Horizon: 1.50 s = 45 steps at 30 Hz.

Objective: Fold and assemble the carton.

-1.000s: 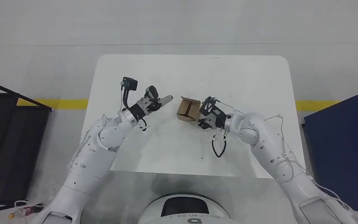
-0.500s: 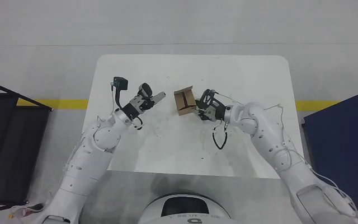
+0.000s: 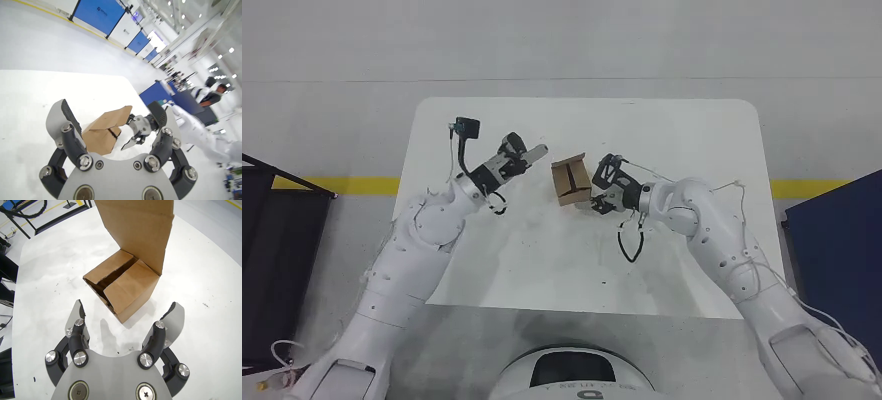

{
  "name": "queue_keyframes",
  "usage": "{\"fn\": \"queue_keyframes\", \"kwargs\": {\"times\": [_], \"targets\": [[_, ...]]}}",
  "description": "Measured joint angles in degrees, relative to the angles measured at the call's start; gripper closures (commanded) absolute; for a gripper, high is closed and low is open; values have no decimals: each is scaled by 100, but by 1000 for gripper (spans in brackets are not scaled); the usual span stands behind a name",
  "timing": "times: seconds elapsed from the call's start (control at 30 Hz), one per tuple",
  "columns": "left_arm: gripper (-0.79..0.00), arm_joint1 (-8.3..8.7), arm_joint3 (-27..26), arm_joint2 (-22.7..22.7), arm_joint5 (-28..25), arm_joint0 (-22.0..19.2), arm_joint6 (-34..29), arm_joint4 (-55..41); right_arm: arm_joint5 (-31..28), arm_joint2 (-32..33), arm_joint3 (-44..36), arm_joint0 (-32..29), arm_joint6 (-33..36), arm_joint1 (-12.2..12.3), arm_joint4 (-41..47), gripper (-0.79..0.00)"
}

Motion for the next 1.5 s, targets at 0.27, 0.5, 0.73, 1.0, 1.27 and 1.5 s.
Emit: {"fn": "queue_keyframes", "kwargs": {"times": [0.27, 0.5, 0.73, 1.0, 1.27, 1.5], "targets": [[-785, -18, 95, 45, 57, -85, -84, -331, -1, 0, 1, 0, 1, 0, 1, -785], [-456, -61, 363, 6, -58, -16, -99, -1087, -1, 0, 0, 0, 1, 0, 1, -785], [-185, -159, 1284, 176, -49, -318, -1547, -3539, -1, 0, 0, 0, 1, 0, 1, -785], [-299, -188, 1644, 389, -33, -659, -1992, -2826, -1, 0, 0, 0, 1, 0, 1, -785], [-570, -162, 1424, 420, -297, -723, -1934, -2046, -1, 0, 0, 0, 1, 0, 1, -785], [-634, -116, 1143, 410, -136, -736, -1755, -1146, -1, 0, 0, 0, 1, 0, 1, -785]]}}
